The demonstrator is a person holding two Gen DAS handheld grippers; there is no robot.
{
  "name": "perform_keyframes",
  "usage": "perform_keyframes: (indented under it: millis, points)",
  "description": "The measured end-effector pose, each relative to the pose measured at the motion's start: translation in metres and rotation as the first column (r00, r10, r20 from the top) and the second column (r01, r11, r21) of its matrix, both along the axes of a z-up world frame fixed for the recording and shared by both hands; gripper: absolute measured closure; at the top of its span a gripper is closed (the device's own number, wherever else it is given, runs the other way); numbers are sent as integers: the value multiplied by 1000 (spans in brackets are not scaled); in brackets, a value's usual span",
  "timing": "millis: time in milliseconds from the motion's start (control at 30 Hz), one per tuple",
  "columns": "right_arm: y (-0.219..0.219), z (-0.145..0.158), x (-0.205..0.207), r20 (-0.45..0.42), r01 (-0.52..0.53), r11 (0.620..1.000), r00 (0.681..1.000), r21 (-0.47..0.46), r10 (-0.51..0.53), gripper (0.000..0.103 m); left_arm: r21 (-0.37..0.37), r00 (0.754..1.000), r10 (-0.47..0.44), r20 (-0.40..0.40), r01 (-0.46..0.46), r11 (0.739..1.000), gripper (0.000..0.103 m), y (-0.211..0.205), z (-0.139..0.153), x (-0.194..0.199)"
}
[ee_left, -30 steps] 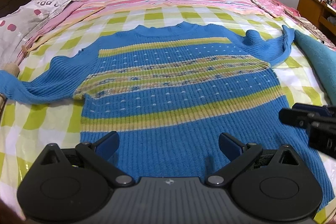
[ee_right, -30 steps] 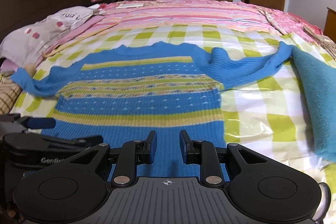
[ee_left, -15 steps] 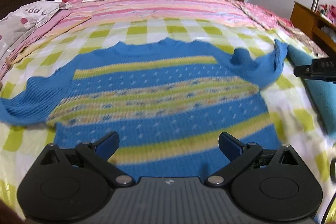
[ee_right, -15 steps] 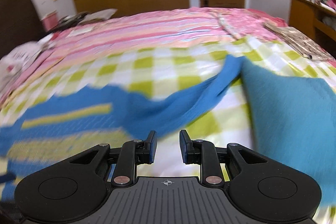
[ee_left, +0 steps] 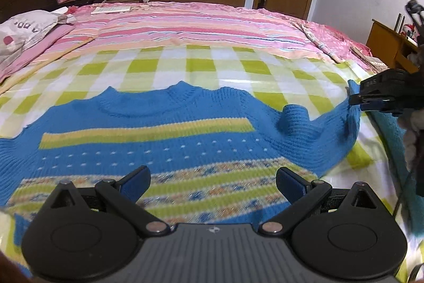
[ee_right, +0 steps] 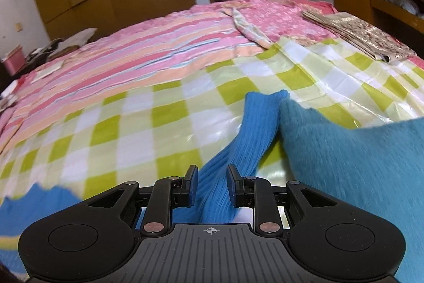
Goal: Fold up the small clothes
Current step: 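Grasp the blue sweater's sleeve cuff with the right tool and lift, then carry the held sleeve across the sweater body with the right tool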
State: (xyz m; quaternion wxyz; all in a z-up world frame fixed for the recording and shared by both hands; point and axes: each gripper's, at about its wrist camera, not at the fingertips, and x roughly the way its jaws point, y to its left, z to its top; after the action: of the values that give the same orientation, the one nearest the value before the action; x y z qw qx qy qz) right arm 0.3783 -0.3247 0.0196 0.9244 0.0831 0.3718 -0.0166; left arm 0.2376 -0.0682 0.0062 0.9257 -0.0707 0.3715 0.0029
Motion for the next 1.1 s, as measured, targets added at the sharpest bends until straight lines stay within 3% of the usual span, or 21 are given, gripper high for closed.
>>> perform_keyframes:
  millis: [133, 200, 267, 400, 667, 800, 900, 1100]
  points:
    - [-3, -11, 20, -16, 25, 999, 1000, -38, -26, 81, -2, 1000, -11, 3, 11, 1000, 0, -5, -3, 3]
    - [-4, -16, 26, -33, 35, 997, 999, -65, -37, 87, 5, 1000, -16, 2, 16, 1000, 0, -6, -4, 1]
    - [-6, -20, 30, -42, 47, 995, 998, -83, -51, 98, 10, 1000, -20, -4, 20, 1000, 0, -5, -6, -2]
    - [-10, -11, 22, -10, 48, 998, 999, -44, -48, 99, 8, 1000, -13, -10, 13, 1000, 0, 2, -5, -9]
    - [34, 47, -28, 134, -176, 982, 977, 73, 165, 99, -3, 1000, 8, 23, -8, 1000, 0, 31, 13, -36]
    - [89, 64, -58, 165, -345, 930, 932, 122, 324, 99, 3, 998, 48, 37, -48, 999, 0, 60, 20, -60]
    - [141, 67, -82, 169, -477, 867, 875, 144, 454, 99, 8, 996, 86, 33, -86, 996, 0, 86, 19, -81]
    - [233, 41, -122, 111, -651, 747, 759, 138, 641, 99, 48, 986, 162, 26, -163, 985, 0, 131, 9, -121]
